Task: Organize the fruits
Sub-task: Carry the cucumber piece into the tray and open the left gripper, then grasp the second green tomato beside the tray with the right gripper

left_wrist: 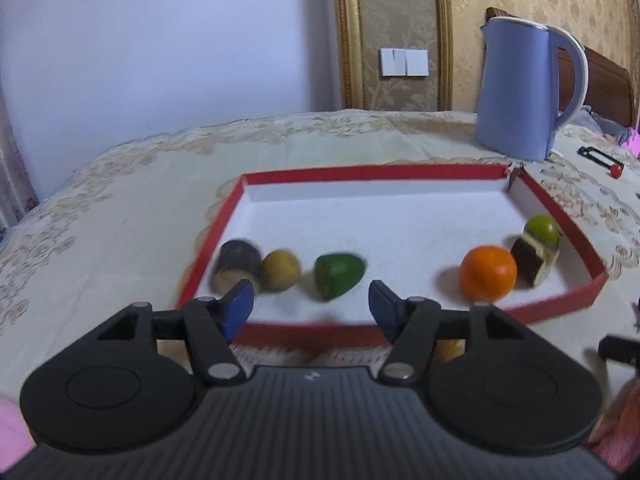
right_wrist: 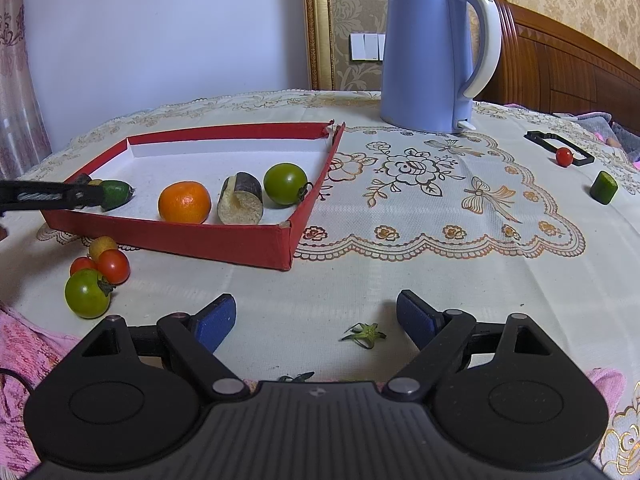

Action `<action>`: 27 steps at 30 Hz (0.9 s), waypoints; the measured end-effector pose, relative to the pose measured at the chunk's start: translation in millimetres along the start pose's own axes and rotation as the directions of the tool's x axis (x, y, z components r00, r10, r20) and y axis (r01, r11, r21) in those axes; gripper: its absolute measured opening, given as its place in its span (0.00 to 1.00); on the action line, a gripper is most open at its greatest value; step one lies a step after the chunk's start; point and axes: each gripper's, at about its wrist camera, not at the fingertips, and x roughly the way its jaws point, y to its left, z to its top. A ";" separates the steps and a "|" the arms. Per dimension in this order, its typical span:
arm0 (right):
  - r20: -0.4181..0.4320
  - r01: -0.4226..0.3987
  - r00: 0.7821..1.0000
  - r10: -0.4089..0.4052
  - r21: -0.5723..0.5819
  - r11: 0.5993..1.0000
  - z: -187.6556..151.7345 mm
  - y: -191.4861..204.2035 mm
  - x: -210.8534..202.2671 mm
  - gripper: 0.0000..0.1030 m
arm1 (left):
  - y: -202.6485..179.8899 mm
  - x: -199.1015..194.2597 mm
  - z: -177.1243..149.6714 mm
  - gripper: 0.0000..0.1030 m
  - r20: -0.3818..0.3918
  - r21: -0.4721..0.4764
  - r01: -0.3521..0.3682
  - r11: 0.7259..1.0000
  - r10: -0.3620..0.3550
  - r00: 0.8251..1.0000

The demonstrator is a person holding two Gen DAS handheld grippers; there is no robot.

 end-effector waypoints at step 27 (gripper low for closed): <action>0.042 -0.161 0.984 0.173 -0.214 0.963 -2.3 100.1 -19.7 0.85 | 40.8 -7.9 -46.8 0.83 -0.065 -0.106 -0.001 0.994 -0.006 0.998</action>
